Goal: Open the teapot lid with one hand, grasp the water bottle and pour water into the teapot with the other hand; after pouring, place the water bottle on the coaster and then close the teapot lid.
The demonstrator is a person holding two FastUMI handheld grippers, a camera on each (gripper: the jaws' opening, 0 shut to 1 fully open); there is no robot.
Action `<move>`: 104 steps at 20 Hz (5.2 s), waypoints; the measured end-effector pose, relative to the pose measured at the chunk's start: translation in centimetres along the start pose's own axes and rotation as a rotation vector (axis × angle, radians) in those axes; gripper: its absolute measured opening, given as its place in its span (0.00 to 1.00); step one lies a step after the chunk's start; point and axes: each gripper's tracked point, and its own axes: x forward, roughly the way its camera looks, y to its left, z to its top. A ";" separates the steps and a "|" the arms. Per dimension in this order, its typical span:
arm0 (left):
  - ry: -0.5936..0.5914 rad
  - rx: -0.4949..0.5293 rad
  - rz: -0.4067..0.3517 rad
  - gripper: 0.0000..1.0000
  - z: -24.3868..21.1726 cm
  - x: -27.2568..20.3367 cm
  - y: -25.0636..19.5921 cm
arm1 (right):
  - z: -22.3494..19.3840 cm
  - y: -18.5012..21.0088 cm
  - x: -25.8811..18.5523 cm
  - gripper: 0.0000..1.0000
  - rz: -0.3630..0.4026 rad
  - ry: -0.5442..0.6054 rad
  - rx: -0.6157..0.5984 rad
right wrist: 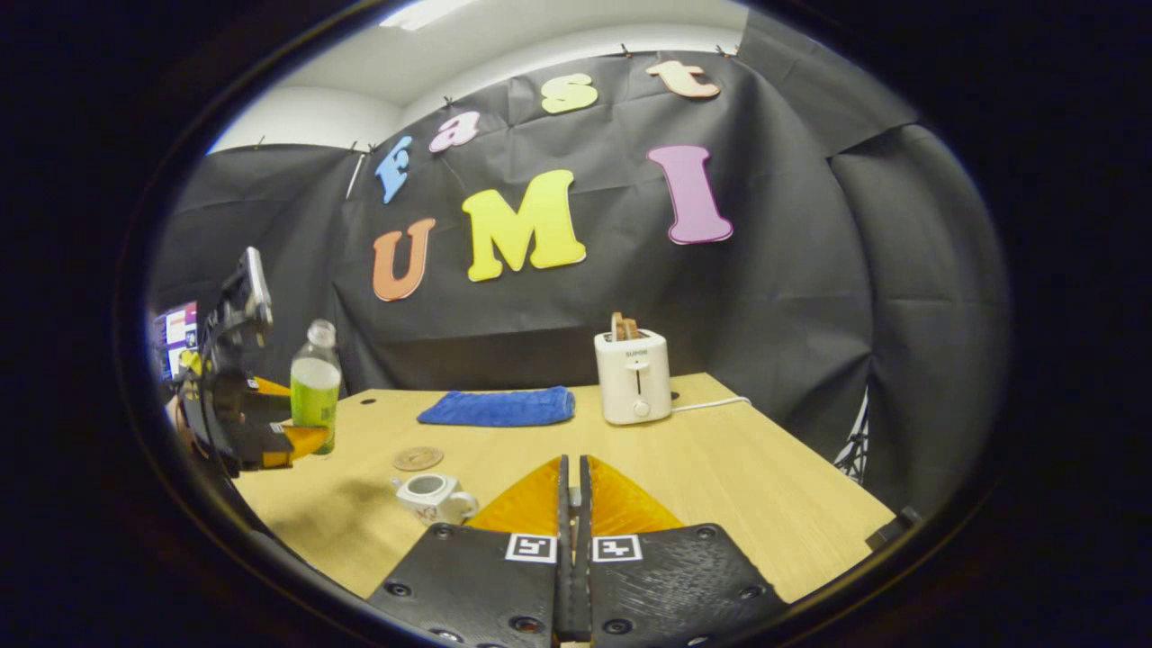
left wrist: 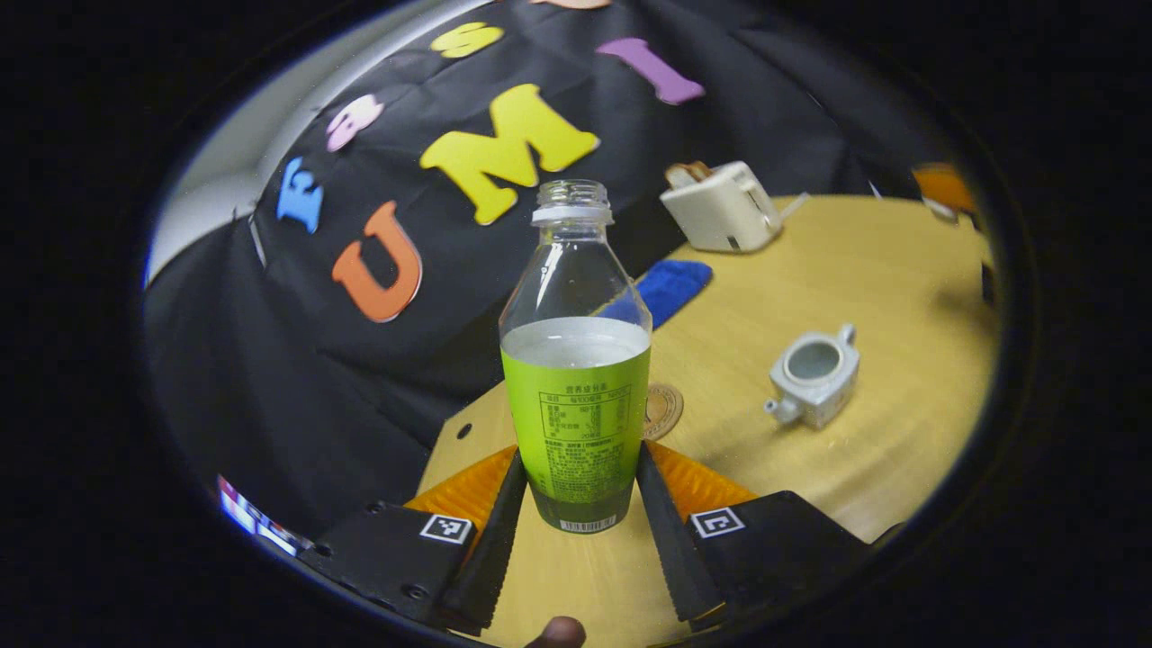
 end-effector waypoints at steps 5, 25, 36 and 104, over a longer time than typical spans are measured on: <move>-0.093 -0.317 -0.030 0.73 1.8 1.7 0.4 | 0.2 1.6 0.0 0.00 0.011 -0.001 -0.026; -0.105 -0.438 -0.110 0.76 0.8 15.6 -2.2 | -2.9 1.4 3.9 0.00 -0.029 0.084 -0.053; -0.085 -0.412 -0.108 0.88 -0.3 15.7 -2.6 | -3.1 2.2 3.9 0.00 -0.017 0.085 -0.061; -0.341 -0.442 0.050 1.00 4.6 -12.0 -3.1 | 4.0 7.2 -5.0 0.96 -0.023 -0.214 -0.055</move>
